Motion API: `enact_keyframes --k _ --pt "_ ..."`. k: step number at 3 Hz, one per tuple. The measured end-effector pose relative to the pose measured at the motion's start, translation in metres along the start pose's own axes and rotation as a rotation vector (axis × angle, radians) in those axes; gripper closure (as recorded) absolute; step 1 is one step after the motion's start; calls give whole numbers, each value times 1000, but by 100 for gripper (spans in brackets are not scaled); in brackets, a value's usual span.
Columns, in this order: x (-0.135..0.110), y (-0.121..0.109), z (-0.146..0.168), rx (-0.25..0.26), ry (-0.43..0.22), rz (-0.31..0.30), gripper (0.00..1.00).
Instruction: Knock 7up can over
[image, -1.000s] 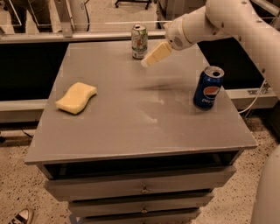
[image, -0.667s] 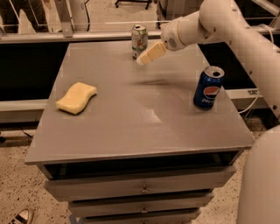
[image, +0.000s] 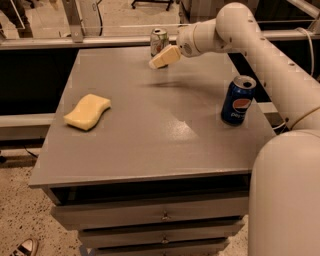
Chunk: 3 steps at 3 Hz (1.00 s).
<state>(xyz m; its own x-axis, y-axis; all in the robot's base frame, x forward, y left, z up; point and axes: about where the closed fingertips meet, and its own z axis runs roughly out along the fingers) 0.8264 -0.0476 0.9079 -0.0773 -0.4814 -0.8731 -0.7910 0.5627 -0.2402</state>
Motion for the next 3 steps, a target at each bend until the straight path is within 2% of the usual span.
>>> enact_keyframes --k 1,2,3 --pt "-2 -11 17 9 -31 33 0" --pt "-8 -13 29 -2 -57 46 16" --pt "-12 -14 32 -1 -63 45 38"
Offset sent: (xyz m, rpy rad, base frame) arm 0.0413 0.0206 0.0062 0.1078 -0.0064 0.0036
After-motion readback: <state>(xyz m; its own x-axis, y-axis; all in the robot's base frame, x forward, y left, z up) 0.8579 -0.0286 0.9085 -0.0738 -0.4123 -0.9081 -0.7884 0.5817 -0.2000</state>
